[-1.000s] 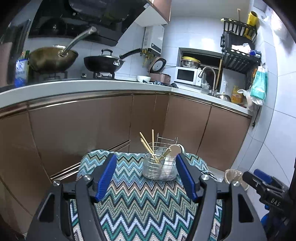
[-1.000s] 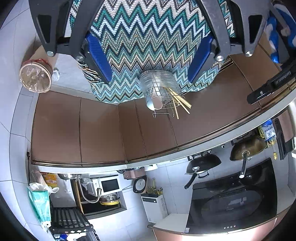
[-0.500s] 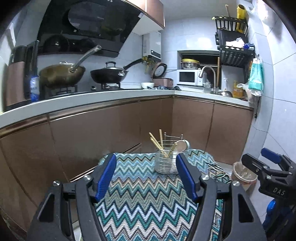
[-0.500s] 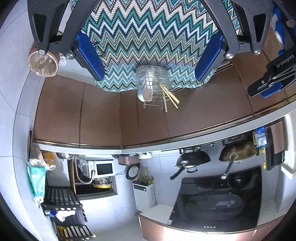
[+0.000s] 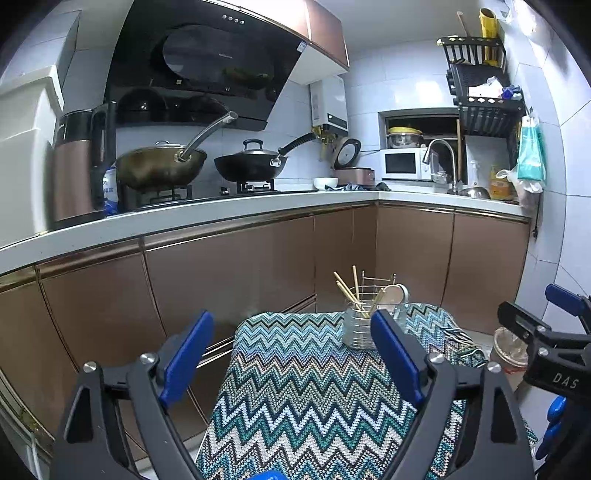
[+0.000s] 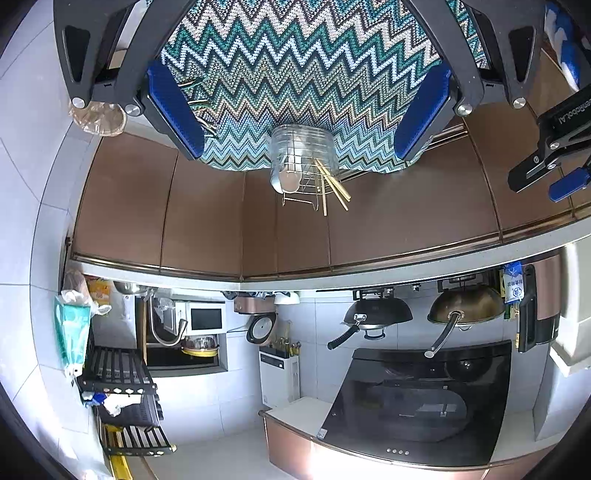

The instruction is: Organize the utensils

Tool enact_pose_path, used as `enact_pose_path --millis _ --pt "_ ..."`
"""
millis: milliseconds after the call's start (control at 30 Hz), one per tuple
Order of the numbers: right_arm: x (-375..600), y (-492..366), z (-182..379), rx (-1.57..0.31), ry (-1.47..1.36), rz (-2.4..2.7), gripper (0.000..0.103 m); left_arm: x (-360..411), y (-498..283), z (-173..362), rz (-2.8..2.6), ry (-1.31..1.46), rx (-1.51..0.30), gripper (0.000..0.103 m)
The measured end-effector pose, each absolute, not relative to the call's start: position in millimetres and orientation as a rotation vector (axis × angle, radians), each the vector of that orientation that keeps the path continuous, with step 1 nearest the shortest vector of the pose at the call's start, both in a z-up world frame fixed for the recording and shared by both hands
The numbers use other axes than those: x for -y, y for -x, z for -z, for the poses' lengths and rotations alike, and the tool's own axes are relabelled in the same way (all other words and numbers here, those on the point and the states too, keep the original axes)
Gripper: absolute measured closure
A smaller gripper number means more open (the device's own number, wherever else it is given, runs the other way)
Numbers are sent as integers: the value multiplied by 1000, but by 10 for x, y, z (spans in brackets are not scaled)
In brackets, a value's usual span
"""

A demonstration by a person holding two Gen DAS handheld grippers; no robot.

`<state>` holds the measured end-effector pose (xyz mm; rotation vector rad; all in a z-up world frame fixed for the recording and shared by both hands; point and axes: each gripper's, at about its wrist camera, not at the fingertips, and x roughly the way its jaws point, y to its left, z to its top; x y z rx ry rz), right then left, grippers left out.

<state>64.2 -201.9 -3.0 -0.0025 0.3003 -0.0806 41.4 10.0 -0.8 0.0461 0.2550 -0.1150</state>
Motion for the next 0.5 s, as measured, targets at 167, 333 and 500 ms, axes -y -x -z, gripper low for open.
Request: enact_pose_path --millis 167,333,500 --pt "2008 -610 24 -281 28 121 0 -135 -361 16 111 -29 -240 16" --pt "2026 -579 25 -254 49 180 0 -99 -363 17 109 -33 -239 16" --pt "2027 -552 1 -225 65 230 0 -117 -409 49 108 -24 -251 16"
